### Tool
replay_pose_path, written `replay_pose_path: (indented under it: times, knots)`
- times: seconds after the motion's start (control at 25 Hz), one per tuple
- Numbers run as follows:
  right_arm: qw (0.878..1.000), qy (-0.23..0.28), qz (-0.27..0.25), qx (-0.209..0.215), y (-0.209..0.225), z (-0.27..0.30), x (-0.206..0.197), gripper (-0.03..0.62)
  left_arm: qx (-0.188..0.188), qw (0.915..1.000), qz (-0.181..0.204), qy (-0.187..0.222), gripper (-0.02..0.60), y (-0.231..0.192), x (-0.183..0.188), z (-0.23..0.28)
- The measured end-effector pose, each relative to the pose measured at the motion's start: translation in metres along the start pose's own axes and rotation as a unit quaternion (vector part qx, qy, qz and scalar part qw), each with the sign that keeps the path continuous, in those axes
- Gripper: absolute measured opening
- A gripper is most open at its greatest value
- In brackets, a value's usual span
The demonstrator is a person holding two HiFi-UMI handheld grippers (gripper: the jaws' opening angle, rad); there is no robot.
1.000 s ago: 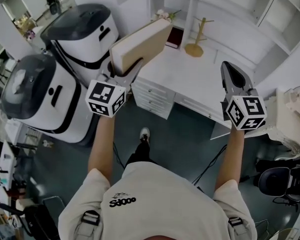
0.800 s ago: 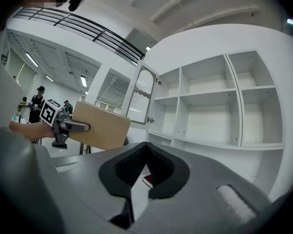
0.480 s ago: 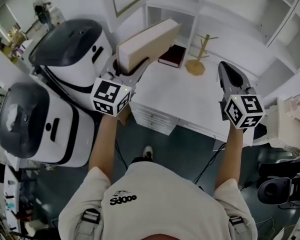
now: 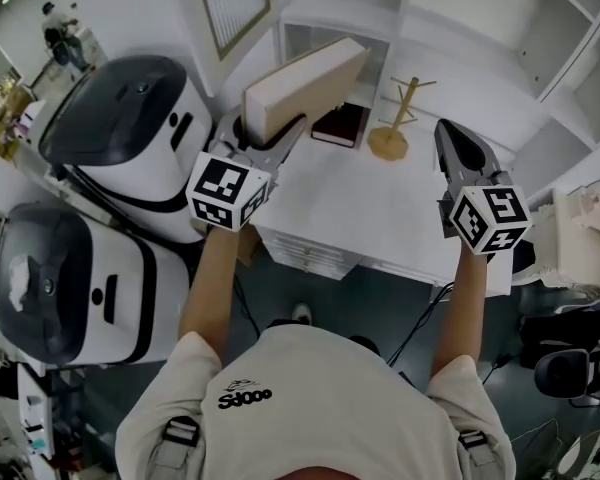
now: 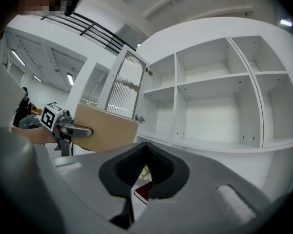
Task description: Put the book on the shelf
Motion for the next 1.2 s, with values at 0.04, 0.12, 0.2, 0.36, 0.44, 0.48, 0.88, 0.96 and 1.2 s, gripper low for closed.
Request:
replay_pose_path:
  times: [0.04, 0.12, 0.2, 0.36, 0.44, 0.48, 0.88, 0.96, 1.2]
  knots:
    - [1.0, 0.001, 0.001, -0.002, 0.001, 0.002, 0.0, 0.0, -0.003, 1.0, 0.001, 0.0, 0.235, -0.002, -0.001, 0.003]
    - [1.0, 0.002, 0.002, -0.003, 0.003, 0.007, -0.001, 0.0, -0.005, 1.0, 0.003, 0.001, 0.235, -0.006, -0.001, 0.011]
    - [1.0, -0.001, -0.003, 0.001, 0.005, 0.012, -0.003, 0.0, -0.002, 1.0, 0.007, 0.004, 0.236, -0.01, 0.001, 0.018]
    - [1.0, -0.004, -0.018, 0.011, 0.014, 0.024, -0.005, 0.002, 0.006, 0.9997, 0.02, 0.013, 0.236, -0.015, 0.012, 0.032]
    - [1.0, 0.003, -0.012, 0.021, 0.022, 0.033, -0.004, 0.002, 0.009, 0.9994, 0.029, 0.017, 0.236, -0.017, 0.019, 0.041]
    - [1.0, 0.006, -0.008, 0.026, 0.026, 0.038, -0.004, 0.002, 0.011, 0.9991, 0.035, 0.019, 0.236, -0.017, 0.023, 0.047]
    - [0.996, 0.028, -0.002, 0.084, 0.088, 0.081, 0.006, 0.002, 0.065, 0.9822, 0.176, 0.015, 0.238, -0.023, 0.059, 0.11]
    - [0.995, 0.028, -0.008, 0.092, 0.097, 0.086, 0.006, 0.002, 0.067, 0.9723, 0.224, -0.005, 0.238, -0.025, 0.061, 0.124]
    - [0.992, 0.033, 0.002, 0.12, 0.121, 0.099, -0.003, 0.002, 0.091, 0.9388, 0.326, -0.063, 0.239, -0.032, 0.052, 0.161]
Point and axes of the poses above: the fingertips, and each gripper's own axes: z forward along the fingers, y to its right, x out of its top, the point moved 4 cm from there along -z, backward along the fingers, and after that the axes turned 6 degrees about x, right-handed, at the moved point
